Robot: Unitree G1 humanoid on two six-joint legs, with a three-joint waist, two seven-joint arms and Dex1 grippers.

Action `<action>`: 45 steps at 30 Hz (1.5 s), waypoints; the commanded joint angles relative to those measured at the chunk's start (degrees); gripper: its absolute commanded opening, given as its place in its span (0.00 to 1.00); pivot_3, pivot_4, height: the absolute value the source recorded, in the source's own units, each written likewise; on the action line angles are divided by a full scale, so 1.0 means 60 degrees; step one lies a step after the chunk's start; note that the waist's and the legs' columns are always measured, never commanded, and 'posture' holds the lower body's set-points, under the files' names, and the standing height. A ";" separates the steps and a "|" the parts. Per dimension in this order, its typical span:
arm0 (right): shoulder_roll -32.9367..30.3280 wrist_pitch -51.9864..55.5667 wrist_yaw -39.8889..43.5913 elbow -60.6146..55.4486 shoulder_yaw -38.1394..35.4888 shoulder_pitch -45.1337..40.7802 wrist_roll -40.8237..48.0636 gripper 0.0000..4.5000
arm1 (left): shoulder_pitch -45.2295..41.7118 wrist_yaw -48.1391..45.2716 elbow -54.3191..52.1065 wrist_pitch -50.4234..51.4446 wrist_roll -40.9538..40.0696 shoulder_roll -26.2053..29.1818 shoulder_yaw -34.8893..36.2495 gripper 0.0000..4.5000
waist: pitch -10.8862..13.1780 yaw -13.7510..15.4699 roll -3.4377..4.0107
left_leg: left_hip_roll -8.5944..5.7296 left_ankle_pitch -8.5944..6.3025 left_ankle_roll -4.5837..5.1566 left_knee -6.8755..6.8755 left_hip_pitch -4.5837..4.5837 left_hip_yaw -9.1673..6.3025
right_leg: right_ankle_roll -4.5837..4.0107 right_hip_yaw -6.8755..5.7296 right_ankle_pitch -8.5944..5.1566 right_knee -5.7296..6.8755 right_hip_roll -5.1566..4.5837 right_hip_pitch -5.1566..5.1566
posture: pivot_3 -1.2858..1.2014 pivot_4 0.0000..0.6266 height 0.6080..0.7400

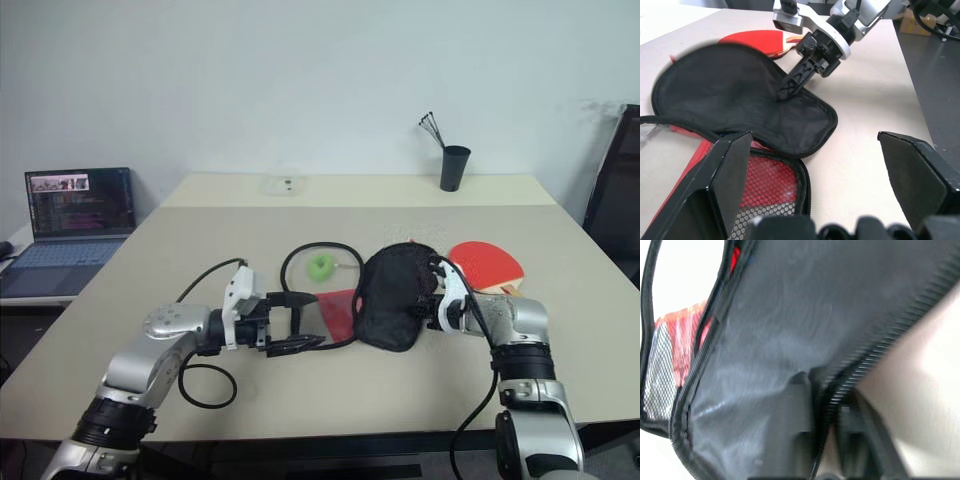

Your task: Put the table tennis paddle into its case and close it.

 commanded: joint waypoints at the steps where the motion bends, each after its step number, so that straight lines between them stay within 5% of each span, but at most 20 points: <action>1: -0.0350 -0.0494 -0.0274 0.0205 -0.0042 -0.0147 -0.0497 0.44 | -0.0089 -0.0008 -0.0146 -0.0103 -0.0026 0.0010 0.0137 0.98 | -0.0001 0.0008 -0.0001 | -0.0001 0.0000 0.0000 0.0000 -0.0001 -0.0001 | 0.0000 0.0000 0.0000 0.0000 0.0000 0.0000 | 0.52 0.24 1.00; 9: -0.1342 -0.1506 0.0243 0.0218 0.0342 -0.0416 -0.0965 0.99 | -0.0126 0.0019 -0.0132 -0.0113 0.0004 -0.0031 0.0098 0.98 | -0.0001 0.0171 -0.0002 | -0.0009 0.0000 0.0000 0.0000 -0.0015 0.0001 | 0.0000 -0.0001 0.0000 -0.0014 -0.0005 -0.0005 | 0.52 0.24 1.00; 19: -0.1584 -0.0801 0.0787 -0.0812 -0.0362 0.0193 -0.0417 0.99 | -0.0259 -0.0067 0.0056 -0.0188 0.0056 -0.0127 0.0084 0.98 | -0.0001 0.0100 -0.0002 | 0.0007 -0.0019 0.0033 -0.0005 -0.0017 0.0029 | 0.0000 0.0028 0.0000 -0.0017 0.0009 -0.0023 | 0.52 0.24 1.00; 28: -0.0773 -0.0086 0.0339 -0.2344 -0.0596 0.1312 0.0059 0.99 | -0.0362 -0.0130 0.0139 -0.0181 0.0044 -0.0061 0.0121 0.98 | -0.0001 0.0091 -0.0002 | 0.0005 -0.0020 0.0034 -0.0004 -0.0015 0.0035 | 0.0000 0.0035 0.0000 -0.0015 0.0008 -0.0024 | 0.52 0.24 1.00; 43: -0.0208 -0.2155 0.0462 -0.3622 0.1721 0.2251 -0.1127 0.99 | -0.0335 -0.0014 0.0073 -0.0140 0.0037 -0.0071 0.0156 0.98 | -0.0001 -0.0060 -0.0002 | 0.0009 -0.0020 0.0035 -0.0004 0.0002 0.0044 | 0.0000 0.0043 0.0000 -0.0005 0.0013 -0.0022 | 0.52 0.24 1.00; 45: -0.0212 -0.2311 0.0500 -0.3645 0.1819 0.2270 -0.1215 0.86 | -0.0323 -0.0001 0.0061 -0.0138 0.0035 -0.0072 0.0161 0.98 | -0.0001 -0.0057 -0.0002 | 0.0009 -0.0020 0.0035 -0.0004 0.0003 0.0045 | 0.0000 0.0043 0.0000 -0.0003 0.0013 -0.0022 | 0.52 0.24 1.00</action>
